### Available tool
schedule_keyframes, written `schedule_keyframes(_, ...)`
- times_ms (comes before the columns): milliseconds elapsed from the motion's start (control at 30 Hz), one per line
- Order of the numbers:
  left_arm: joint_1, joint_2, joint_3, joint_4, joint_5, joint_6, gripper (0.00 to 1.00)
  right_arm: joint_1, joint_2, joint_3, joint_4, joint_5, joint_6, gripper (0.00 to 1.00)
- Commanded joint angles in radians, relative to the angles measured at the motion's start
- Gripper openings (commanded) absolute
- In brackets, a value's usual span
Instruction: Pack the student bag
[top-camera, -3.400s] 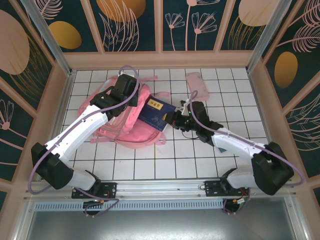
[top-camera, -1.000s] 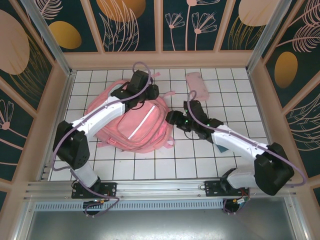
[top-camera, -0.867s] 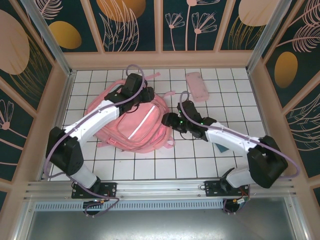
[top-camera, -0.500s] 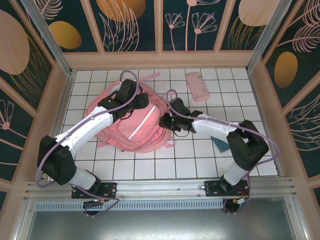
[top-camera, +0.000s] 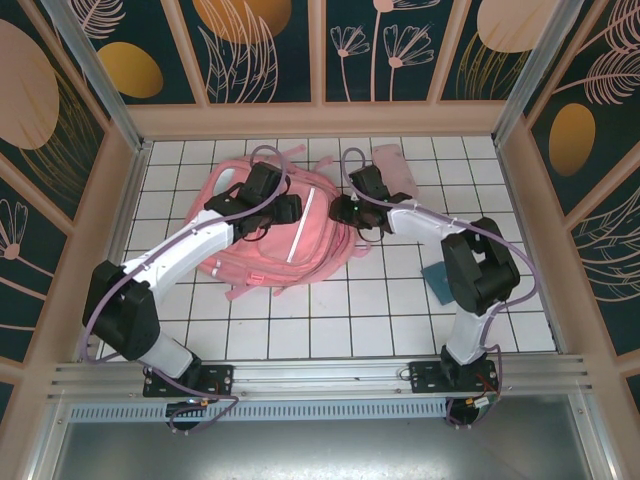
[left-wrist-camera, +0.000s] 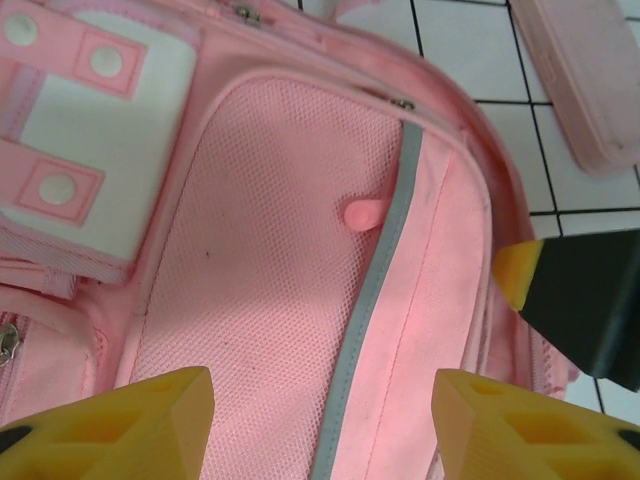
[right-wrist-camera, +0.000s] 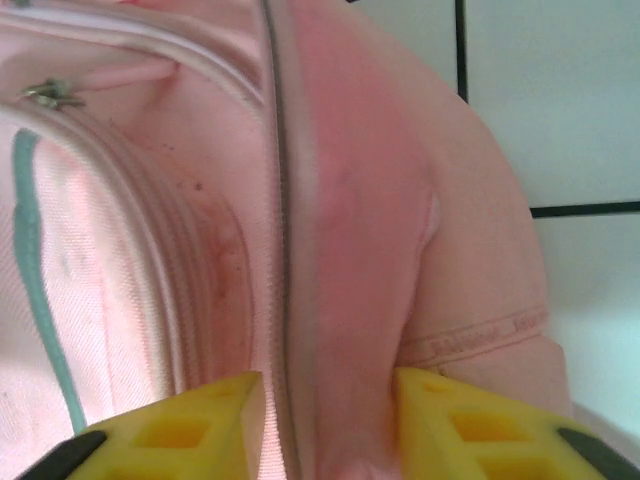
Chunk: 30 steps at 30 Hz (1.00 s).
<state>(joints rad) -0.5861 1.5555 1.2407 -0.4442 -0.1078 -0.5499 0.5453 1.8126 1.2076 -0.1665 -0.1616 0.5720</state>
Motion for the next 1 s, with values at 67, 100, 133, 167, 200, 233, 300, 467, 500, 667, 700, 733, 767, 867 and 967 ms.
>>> schedule_keyframes(67,-0.006,-0.004,-0.024,-0.050,-0.014,0.037,0.61,0.007,-0.164,-0.067,-0.044,0.035,-0.045,0.60)
schedule_keyframes(100,-0.005,-0.009,-0.028,-0.062,-0.040,0.032,0.61,0.007,-0.207,-0.102,-0.049,0.049,-0.039,0.62)
schedule_keyframes(133,-0.004,-0.020,-0.034,-0.070,-0.066,0.026,0.62,0.007,-0.247,-0.137,-0.055,0.066,-0.030,0.63)
schedule_keyframes(167,-0.004,-0.033,-0.043,-0.073,-0.098,0.019,0.64,0.016,-0.280,-0.164,-0.066,0.089,-0.021,0.63)
schedule_keyframes(200,-0.003,-0.051,-0.056,-0.076,-0.132,0.001,0.66,0.043,-0.310,-0.197,-0.079,0.114,-0.009,0.64)
schedule_keyframes(233,0.000,-0.070,-0.073,-0.072,-0.160,-0.014,0.69,0.075,-0.338,-0.225,-0.093,0.140,0.005,0.64)
schedule_keyframes(300,0.010,-0.117,-0.115,-0.056,-0.194,-0.051,0.72,0.153,-0.369,-0.256,-0.128,0.189,0.052,0.64)
schedule_keyframes(467,0.035,-0.231,-0.257,-0.004,-0.162,-0.154,0.76,0.388,-0.359,-0.297,-0.108,0.249,0.202,0.61)
schedule_keyframes(500,0.045,-0.256,-0.300,0.005,-0.147,-0.181,0.76,0.438,-0.340,-0.288,-0.098,0.258,0.225,0.61)
schedule_keyframes(667,0.121,-0.398,-0.504,0.062,-0.025,-0.321,0.73,0.585,-0.211,-0.206,-0.062,0.287,0.294,0.59)
schedule_keyframes(700,0.137,-0.434,-0.553,0.091,0.009,-0.351,0.72,0.603,-0.184,-0.188,-0.052,0.289,0.303,0.58)
schedule_keyframes(733,0.150,-0.461,-0.595,0.116,0.040,-0.377,0.72,0.612,-0.165,-0.176,-0.047,0.289,0.309,0.58)
schedule_keyframes(767,0.165,-0.488,-0.641,0.147,0.083,-0.407,0.71,0.617,-0.151,-0.167,-0.043,0.293,0.320,0.58)
schedule_keyframes(867,0.187,-0.535,-0.756,0.249,0.169,-0.489,0.70,0.617,-0.134,-0.167,-0.009,0.285,0.349,0.58)
schedule_keyframes(967,0.190,-0.554,-0.832,0.344,0.213,-0.571,0.67,0.618,-0.128,-0.173,0.010,0.271,0.370,0.57)
